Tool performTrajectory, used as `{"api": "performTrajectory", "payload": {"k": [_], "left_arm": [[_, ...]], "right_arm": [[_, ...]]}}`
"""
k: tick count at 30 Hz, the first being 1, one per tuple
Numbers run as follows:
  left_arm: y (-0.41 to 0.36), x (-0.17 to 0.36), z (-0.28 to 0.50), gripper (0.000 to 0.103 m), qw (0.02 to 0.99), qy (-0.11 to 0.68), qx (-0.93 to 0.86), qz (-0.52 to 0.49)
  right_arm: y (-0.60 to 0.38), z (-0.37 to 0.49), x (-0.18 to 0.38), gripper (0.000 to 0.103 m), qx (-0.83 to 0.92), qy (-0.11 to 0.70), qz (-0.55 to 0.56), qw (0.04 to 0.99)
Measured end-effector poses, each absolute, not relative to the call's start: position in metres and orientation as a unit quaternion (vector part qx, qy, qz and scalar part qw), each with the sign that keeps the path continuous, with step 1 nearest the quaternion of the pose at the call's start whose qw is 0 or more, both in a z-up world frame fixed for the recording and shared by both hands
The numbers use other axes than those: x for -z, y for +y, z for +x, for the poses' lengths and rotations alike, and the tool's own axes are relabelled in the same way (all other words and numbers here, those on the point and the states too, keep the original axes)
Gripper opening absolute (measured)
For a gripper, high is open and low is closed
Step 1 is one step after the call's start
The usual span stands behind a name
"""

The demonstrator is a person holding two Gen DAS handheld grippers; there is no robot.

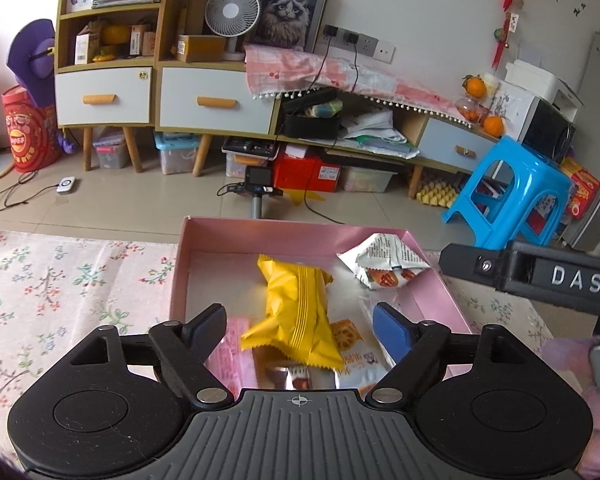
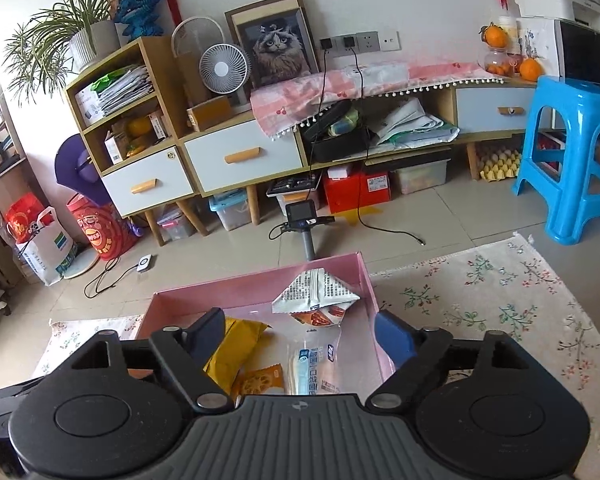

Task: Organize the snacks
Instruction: 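Withdraw both tools from the box back over the snack pile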

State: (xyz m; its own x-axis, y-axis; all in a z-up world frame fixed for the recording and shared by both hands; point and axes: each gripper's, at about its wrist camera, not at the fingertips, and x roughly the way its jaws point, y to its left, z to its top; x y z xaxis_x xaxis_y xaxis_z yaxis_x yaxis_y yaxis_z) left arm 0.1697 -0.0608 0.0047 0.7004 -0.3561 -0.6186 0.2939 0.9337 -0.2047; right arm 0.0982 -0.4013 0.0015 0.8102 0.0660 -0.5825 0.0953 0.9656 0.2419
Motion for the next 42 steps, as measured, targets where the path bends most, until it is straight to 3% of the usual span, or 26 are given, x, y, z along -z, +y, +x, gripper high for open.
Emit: {"api": "performTrajectory", "payload": {"k": [17, 30, 42], "left_arm": [[-0.043, -0.014, 0.110, 0.088, 0.912, 0.368, 0.173, -0.048], [-0.042, -0.004, 0.067, 0.097, 0.906, 0.378, 0.190, -0.026], [-0.033, 0.003, 0.043, 0.097, 0.900, 0.386, 0.198, -0.037]], "right_arm": [[-0.389, 0.046, -0.021, 0.087, 0.001, 0.315, 0.108, 0.943], [-0.377, 0.007, -0.015, 0.092, -0.025, 0.321, 0.082, 0.943], [-0.385, -0.017, -0.001, 0.093, -0.040, 0.316, 0.052, 0.947]]}}
